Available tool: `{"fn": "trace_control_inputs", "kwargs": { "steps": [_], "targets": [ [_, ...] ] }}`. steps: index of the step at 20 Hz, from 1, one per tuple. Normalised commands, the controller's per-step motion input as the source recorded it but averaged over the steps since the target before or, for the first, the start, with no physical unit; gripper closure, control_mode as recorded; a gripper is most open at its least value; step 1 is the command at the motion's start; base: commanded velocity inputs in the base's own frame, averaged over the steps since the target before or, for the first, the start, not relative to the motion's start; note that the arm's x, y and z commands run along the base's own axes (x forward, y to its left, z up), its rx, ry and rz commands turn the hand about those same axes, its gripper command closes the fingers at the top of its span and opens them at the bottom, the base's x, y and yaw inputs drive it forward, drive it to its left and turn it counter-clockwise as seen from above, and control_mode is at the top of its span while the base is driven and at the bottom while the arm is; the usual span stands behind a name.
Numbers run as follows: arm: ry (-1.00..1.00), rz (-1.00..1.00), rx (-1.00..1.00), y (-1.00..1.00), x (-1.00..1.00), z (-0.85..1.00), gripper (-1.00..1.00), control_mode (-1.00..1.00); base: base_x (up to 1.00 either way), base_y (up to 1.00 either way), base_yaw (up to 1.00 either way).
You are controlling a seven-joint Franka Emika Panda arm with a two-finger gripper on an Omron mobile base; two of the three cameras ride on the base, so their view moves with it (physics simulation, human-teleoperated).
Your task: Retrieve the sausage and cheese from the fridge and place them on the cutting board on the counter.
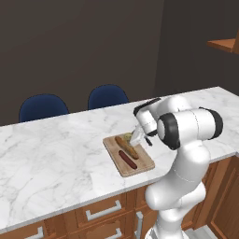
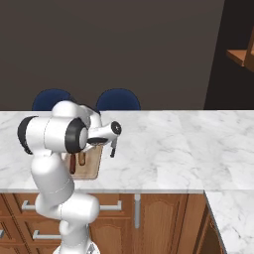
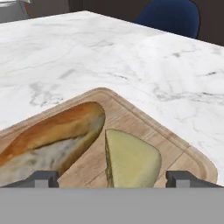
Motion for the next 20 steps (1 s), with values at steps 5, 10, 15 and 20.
{"fn": "trace_control_inputs", "kwargs": {
  "steps": [5,10,15,20],
  "targets": [
    [0.00,-0.01,0.04,0.05,-0.30,0.40,-1.00,-1.00,0.00,0.00,0.00],
    [0.04,-0.04,0.00,0.01,-0.27,0.52,-1.00,-1.00,0.00,0.00,0.00],
    [0.10,-0.10,0.00,0.00,-0.34,0.59,-1.00,-1.00,0.00,0.00,0.00],
    [0.03,-0.22,-0.01,0.01,-0.50,0.43,-1.00,-1.00,0.00,0.00,0.00]
  ]
}}
